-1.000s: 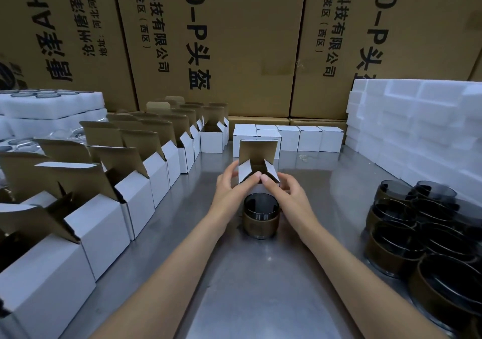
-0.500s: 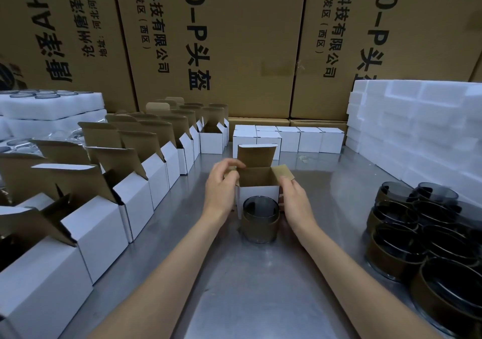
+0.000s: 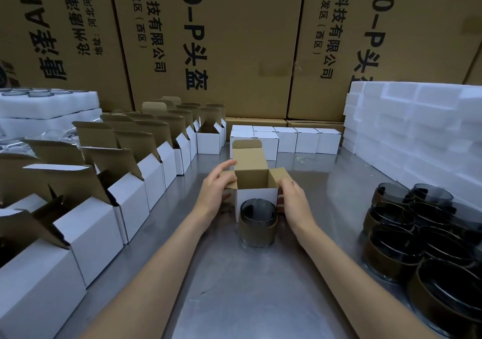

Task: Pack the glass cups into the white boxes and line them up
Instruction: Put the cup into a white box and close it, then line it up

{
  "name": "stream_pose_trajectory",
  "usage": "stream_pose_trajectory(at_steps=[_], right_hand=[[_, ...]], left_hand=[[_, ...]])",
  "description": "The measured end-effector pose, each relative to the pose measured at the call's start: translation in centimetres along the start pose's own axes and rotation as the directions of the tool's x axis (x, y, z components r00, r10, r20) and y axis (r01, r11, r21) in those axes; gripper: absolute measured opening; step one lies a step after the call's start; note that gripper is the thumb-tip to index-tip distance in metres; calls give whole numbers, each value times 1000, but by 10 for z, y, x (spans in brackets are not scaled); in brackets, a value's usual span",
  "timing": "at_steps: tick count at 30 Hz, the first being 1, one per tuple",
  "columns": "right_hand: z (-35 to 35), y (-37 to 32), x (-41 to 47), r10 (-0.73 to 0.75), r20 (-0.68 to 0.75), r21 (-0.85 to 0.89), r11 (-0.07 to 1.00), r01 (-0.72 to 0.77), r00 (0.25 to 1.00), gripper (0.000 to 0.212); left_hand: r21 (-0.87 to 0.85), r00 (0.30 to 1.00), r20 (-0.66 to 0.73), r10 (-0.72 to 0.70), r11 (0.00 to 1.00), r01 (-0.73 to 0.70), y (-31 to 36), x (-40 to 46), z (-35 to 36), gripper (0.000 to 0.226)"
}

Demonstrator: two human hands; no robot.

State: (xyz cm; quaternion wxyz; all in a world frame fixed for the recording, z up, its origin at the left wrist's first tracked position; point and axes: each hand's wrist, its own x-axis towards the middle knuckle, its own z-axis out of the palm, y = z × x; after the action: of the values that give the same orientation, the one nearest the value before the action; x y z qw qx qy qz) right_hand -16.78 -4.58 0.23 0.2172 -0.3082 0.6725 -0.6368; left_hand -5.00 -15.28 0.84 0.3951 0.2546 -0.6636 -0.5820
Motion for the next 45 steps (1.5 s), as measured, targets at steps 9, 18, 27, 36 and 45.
stream_pose_trajectory(at_steps=[9, 18, 27, 36, 45], right_hand=[[-10, -37, -1, -9, -34, -116, 993, 5, 999, 41], [0, -101, -52, -74, 489, -784, 400, 475, 869, 29], [-1, -100, -55, 24, 554, -816, 211, 538, 832, 16], [-24, -121, -39, -524, 256, -564, 601, 566, 812, 9], [-10, -72, -22, -492, 424, -820, 150, 553, 761, 23]], left_hand=[[-29, 1000, 7, 25, 999, -25, 2, -4, -1, 36], [-69, 998, 29, 50, 997, -48, -3, -1, -2, 37], [-14, 997, 51, 61, 998, -60, -5, -2, 0, 37], [-59, 997, 44, 62, 996, -59, -4, -3, 5, 44], [-11, 993, 71, 97, 995, -97, -4, -3, 4, 61]])
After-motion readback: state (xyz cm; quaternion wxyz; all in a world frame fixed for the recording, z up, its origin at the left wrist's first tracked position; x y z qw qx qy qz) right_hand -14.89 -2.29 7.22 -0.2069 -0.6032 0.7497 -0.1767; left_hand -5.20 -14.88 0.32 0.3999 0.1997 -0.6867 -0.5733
